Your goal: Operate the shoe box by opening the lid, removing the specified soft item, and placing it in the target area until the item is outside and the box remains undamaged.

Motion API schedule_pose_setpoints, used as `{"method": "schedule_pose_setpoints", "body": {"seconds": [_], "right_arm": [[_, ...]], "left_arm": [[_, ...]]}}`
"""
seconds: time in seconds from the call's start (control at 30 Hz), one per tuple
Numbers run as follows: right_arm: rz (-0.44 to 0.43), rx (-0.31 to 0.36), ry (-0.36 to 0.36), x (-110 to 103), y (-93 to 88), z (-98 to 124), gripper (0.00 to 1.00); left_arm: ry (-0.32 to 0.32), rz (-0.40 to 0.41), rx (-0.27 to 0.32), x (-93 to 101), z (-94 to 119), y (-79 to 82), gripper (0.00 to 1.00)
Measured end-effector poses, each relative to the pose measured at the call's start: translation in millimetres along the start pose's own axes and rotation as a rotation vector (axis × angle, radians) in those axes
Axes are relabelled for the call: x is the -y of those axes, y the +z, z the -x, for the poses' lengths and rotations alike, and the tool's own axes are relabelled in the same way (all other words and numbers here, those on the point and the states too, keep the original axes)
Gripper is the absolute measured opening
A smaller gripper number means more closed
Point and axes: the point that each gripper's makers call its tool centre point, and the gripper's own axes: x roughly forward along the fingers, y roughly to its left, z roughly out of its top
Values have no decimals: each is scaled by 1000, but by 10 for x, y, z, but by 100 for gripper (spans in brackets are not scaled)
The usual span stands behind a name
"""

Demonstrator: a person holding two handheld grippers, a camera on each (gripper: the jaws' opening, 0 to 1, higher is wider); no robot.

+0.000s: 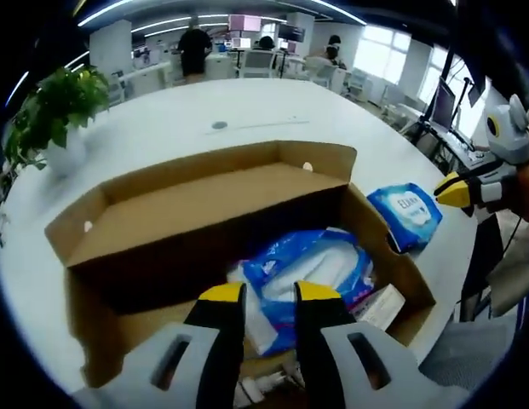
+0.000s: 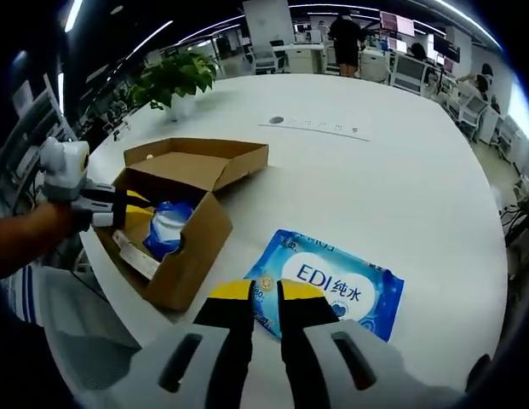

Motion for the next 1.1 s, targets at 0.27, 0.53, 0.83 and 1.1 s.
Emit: {"method": "schedule_pose_setpoints", "body": {"seconds": [0.27,0.53,0.83,1.1], "right_arm": [[-5,-11,4,-5,-57,-30,9],[-7,-19,0,39,-77,-41,8],[-7,-24,-1,39,-81,-54,8],[15,-25,12,-55,-12,-107,8]], "left_arm": [[26,25,-41,-123,-126,-130,19],[34,46,-58,-148,-213,-175,16],[41,36,-76,-197,-245,-207,8],[42,49,-66,-250,-163,-219,0]]}}
